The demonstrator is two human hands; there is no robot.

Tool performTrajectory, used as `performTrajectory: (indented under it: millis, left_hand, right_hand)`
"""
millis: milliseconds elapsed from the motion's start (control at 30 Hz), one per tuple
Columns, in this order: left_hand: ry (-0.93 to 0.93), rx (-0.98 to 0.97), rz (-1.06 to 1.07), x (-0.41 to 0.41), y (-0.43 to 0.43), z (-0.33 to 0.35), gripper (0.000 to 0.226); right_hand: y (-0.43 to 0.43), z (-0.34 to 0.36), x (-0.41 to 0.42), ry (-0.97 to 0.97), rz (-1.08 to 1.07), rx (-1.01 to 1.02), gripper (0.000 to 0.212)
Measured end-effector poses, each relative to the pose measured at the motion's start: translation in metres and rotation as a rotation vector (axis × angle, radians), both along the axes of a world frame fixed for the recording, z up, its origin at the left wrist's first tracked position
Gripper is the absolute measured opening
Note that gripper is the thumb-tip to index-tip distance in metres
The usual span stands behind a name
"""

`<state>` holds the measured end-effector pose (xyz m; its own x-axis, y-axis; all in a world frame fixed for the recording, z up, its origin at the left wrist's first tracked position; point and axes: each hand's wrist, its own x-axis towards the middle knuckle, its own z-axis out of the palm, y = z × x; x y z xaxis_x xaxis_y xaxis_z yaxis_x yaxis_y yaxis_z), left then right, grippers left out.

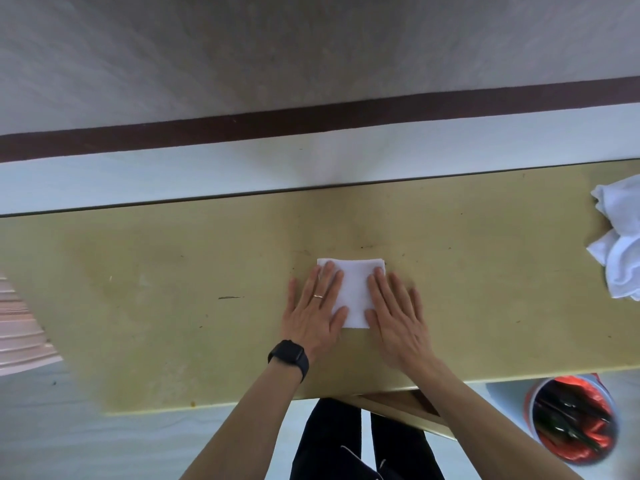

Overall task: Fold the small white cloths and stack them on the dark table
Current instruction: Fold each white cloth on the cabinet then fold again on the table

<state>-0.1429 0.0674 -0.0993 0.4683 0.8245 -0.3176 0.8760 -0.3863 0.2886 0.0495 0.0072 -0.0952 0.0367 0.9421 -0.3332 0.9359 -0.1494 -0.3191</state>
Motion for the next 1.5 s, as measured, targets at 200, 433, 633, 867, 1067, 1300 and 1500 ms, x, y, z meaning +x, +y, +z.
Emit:
performTrajectory:
  millis: [200, 433, 633, 867, 1067, 1300, 1500]
  left_hand:
    - [-0.084, -0.061, 0.316, 0.012, 0.003, 0.030, 0.067]
    - [-0.206, -0.328, 0.880, 0.040, 0.042, 0.044, 0.046]
    - [-0.282, -0.459, 1.016, 0.042, 0.056, 0.041, 0.024]
    - [-0.405, -0.535, 0.961, 0.034, 0.053, 0.053, 0.016]
    - [-0.597, -0.398, 0.833, 0.014, 0.045, 0.102, 0.021]
    - [-0.641, -0.132, 0.579, -0.018, 0.039, 0.196, 0.016]
    - [-0.729, -0.014, 0.575, -0.048, 0.014, 0.292, 0.010]
  right_hand:
    - [0.009, 0.038, -0.009, 0.240, -0.585, 0.020, 0.052]
    - [0.040, 0.045, -0.014, 0.319, -0.867, -0.190, 0.038]
    - [0.060, 0.048, -0.015, 0.358, -0.919, -0.296, 0.021]
    - [0.057, 0.052, -0.008, 0.641, -0.898, -0.325, 0.023]
    - [0.058, 0.089, 0.008, 0.858, -0.757, -0.200, 0.029]
    - [0.063, 0.191, 0.011, 0.677, -0.486, 0.074, 0.015]
    - [0.051, 0.286, 0.002, 0.677, -0.338, 0.225, 0.015]
